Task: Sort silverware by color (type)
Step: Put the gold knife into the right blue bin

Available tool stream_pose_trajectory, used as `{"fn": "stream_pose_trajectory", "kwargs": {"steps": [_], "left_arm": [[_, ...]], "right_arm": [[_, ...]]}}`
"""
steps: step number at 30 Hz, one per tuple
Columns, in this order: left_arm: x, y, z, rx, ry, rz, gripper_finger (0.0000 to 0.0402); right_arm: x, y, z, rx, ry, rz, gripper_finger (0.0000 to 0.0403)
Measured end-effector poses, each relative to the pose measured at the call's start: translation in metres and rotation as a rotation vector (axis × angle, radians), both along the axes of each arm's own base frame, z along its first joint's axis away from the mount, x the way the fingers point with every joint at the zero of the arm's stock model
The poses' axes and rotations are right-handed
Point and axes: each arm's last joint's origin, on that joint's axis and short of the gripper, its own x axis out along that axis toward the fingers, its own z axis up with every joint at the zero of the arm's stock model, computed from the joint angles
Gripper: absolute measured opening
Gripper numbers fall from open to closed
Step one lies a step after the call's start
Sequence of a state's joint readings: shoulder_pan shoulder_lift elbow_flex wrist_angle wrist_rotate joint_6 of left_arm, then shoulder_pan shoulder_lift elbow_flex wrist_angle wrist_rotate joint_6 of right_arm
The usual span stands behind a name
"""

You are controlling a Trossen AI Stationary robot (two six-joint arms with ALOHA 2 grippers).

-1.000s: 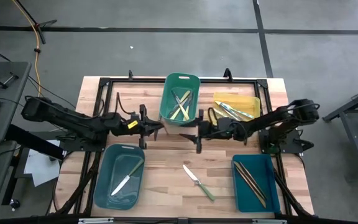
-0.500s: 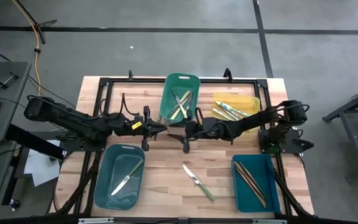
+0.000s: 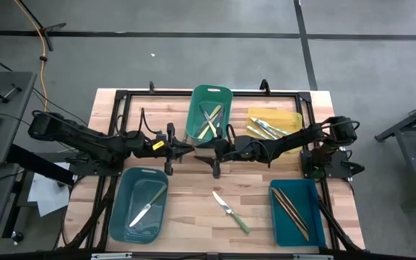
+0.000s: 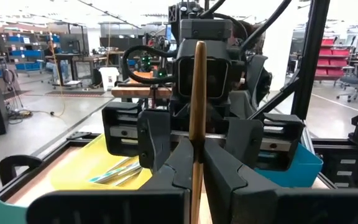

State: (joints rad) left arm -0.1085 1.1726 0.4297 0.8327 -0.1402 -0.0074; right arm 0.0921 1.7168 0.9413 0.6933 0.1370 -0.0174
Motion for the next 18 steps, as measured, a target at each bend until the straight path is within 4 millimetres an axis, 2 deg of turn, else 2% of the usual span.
{"fn": "stream_pose_trajectory", "kwargs": {"steps": [7,13,18], "left_arm": [[0.0088,-0.0007,-0.0090,0.000,-0.001,0.002,0.0008],[0.0056,-0.0002,-0.0026,-0.003,-0.034,0.005,0.0008],[0.0068,-0.0003,-0.0046,-0.002,-0.024,0.005,0.0008]], "right_arm": [[0.0000,0.0011,-0.0007,0.041,0.006,0.033,0.0177],[-0.0001,0.0010,-0.0019,0.042,0.018,0.033,0.0176],[-0.0001,0.0010,-0.0017,0.045,0.016,0.033,0.0146]]}}
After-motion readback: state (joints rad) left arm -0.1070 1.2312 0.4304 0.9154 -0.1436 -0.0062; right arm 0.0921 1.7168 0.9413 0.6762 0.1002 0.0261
